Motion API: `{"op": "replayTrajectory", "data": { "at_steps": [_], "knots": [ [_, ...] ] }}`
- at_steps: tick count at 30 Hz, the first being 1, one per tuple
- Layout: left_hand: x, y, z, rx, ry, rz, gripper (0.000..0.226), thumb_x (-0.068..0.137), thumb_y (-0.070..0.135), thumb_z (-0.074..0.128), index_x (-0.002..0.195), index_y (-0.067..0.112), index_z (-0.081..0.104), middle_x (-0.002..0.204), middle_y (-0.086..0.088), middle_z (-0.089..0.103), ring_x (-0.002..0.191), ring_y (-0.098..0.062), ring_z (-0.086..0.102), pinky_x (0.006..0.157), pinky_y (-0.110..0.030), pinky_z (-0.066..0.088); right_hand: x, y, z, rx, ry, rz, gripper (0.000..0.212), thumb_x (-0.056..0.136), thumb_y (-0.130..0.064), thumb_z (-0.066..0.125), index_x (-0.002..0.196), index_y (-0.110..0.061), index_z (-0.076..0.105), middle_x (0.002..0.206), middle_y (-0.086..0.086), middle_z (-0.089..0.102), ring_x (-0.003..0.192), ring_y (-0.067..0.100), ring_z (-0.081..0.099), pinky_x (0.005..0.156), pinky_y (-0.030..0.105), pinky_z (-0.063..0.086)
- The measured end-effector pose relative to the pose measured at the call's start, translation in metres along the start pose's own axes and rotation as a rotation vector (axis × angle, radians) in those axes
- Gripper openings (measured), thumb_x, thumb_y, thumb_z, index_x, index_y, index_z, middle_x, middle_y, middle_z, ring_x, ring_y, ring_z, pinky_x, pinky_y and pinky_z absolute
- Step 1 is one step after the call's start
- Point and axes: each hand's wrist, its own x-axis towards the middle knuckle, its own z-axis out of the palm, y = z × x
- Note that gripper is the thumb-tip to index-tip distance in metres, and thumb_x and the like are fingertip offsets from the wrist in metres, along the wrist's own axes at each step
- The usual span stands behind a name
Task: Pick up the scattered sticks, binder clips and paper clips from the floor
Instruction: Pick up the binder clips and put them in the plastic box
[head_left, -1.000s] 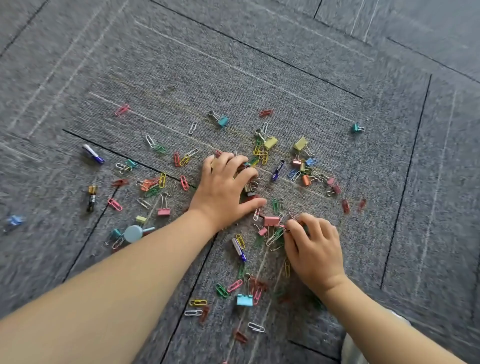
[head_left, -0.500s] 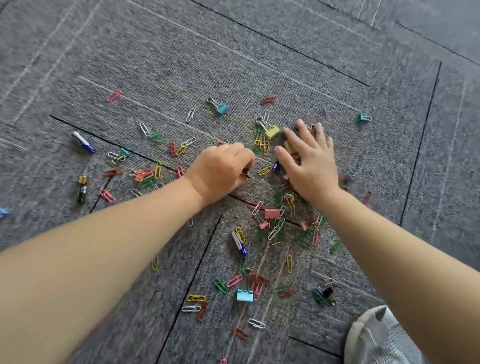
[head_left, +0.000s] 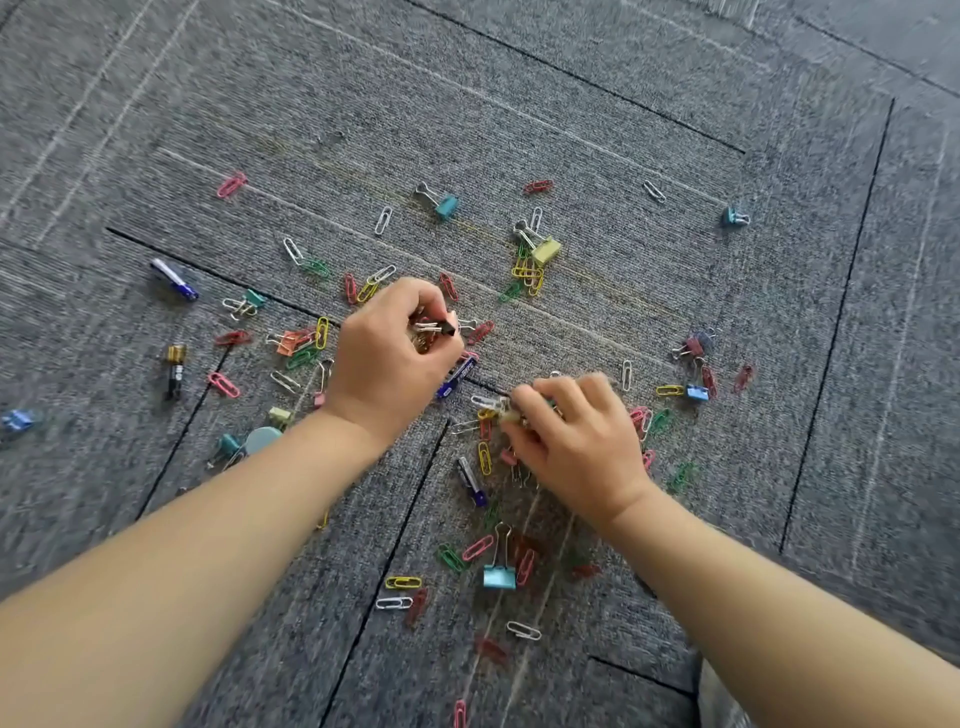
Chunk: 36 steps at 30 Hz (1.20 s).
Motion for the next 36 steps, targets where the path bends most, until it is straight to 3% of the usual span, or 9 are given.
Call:
{"op": "replayTrajectory", "data": {
  "at_steps": [3, 6, 10, 14, 16, 20, 23, 27, 36],
  "knots": [
    [0.006, 0.014, -0.003, -0.093, -0.002, -0.195, 0.020, 0.081, 0.007, 0.066, 0.077, 0.020, 0.051, 0.064, 0.017, 0.048, 0.044, 0.002, 0.041, 0.045, -0.006, 0.032, 0.014, 0.012, 0.000, -0.022, -0.029, 0.091, 0.017, 0.085, -0.021, 0.061, 0.071, -0.012, 0.067, 0.066, 0.004, 0.058, 0.057, 0.022, 0.048, 0.047, 0.026, 0.040],
    [0.021, 0.029, -0.006, -0.265, -0.022, -0.497, 0.025, 0.083, 0.007, 0.062, 0.069, 0.025, 0.049, 0.060, 0.009, 0.049, 0.046, -0.001, 0.043, 0.045, -0.019, 0.038, 0.028, 0.019, -0.008, -0.021, -0.175, 0.339, 0.016, 0.077, -0.021, 0.066, 0.063, -0.015, 0.063, 0.063, -0.002, 0.059, 0.054, 0.022, 0.048, 0.048, 0.019, 0.033],
    [0.043, 0.073, -0.016, -0.636, -0.052, -0.811, 0.023, 0.084, 0.000, 0.056, 0.066, 0.014, 0.051, 0.060, -0.001, 0.044, 0.050, -0.017, 0.039, 0.043, -0.027, 0.034, 0.056, 0.031, -0.059, 0.161, -0.411, 1.031, 0.020, 0.083, -0.028, 0.056, 0.067, -0.018, 0.060, 0.059, -0.006, 0.051, 0.056, 0.014, 0.046, 0.050, 0.023, 0.028],
    [0.055, 0.162, -0.049, -0.856, -0.158, -0.941, 0.019, 0.086, -0.001, 0.049, 0.071, 0.009, 0.047, 0.062, -0.001, 0.042, 0.046, -0.009, 0.037, 0.037, -0.021, 0.029, 0.083, 0.039, -0.152, 0.839, 0.024, 1.805, 0.027, 0.078, -0.031, 0.060, 0.060, -0.013, 0.052, 0.059, 0.005, 0.051, 0.053, 0.022, 0.045, 0.052, 0.030, 0.037],
    [0.054, 0.220, -0.076, -0.957, -0.178, -1.001, 0.019, 0.086, 0.001, 0.049, 0.071, 0.012, 0.046, 0.060, 0.000, 0.041, 0.041, -0.006, 0.036, 0.036, -0.020, 0.028, 0.089, 0.036, -0.219, 1.138, 0.207, 1.961, 0.024, 0.082, -0.027, 0.057, 0.063, -0.017, 0.046, 0.054, 0.001, 0.043, 0.039, 0.014, 0.037, 0.040, 0.021, 0.028],
    [0.033, 0.348, -0.143, -1.211, -0.190, -1.044, 0.029, 0.086, 0.004, 0.047, 0.063, 0.019, 0.039, 0.050, 0.005, 0.034, 0.033, -0.005, 0.029, 0.035, -0.013, 0.023, 0.087, 0.009, -0.374, 1.587, 0.370, 1.888, 0.024, 0.080, -0.021, 0.047, 0.058, -0.021, 0.035, 0.046, -0.005, 0.030, 0.029, 0.010, 0.021, 0.032, 0.011, 0.015],
    [0.004, 0.452, -0.193, -1.364, -0.327, -0.973, 0.031, 0.088, 0.005, 0.041, 0.061, 0.020, 0.034, 0.042, 0.007, 0.030, 0.029, -0.004, 0.026, 0.033, -0.011, 0.021, 0.075, -0.021, -0.511, 1.824, 0.567, 1.730, 0.024, 0.076, -0.019, 0.043, 0.055, -0.021, 0.031, 0.039, -0.006, 0.028, 0.027, 0.010, 0.019, 0.034, 0.007, 0.015],
    [-0.056, 0.596, -0.261, -1.437, -0.504, -0.764, 0.034, 0.090, 0.006, 0.033, 0.060, 0.020, 0.027, 0.035, 0.008, 0.025, 0.024, -0.006, 0.022, 0.032, -0.010, 0.017, 0.029, -0.078, -0.695, 1.790, 0.803, 1.498, 0.035, 0.091, -0.030, 0.034, 0.058, -0.021, 0.029, 0.034, -0.006, 0.029, 0.024, 0.009, 0.021, 0.039, 0.005, 0.022],
    [-0.243, 0.854, -0.351, -1.478, -0.860, -0.511, 0.035, 0.089, 0.007, 0.034, 0.058, 0.020, 0.024, 0.034, 0.005, 0.020, 0.025, -0.008, 0.019, 0.034, -0.011, 0.014, -0.116, -0.208, -1.000, 1.598, 1.357, 1.361, 0.039, 0.087, -0.039, 0.057, 0.057, -0.020, 0.041, 0.043, -0.006, 0.039, 0.024, 0.009, 0.033, 0.033, 0.008, 0.026]
  ]
}}
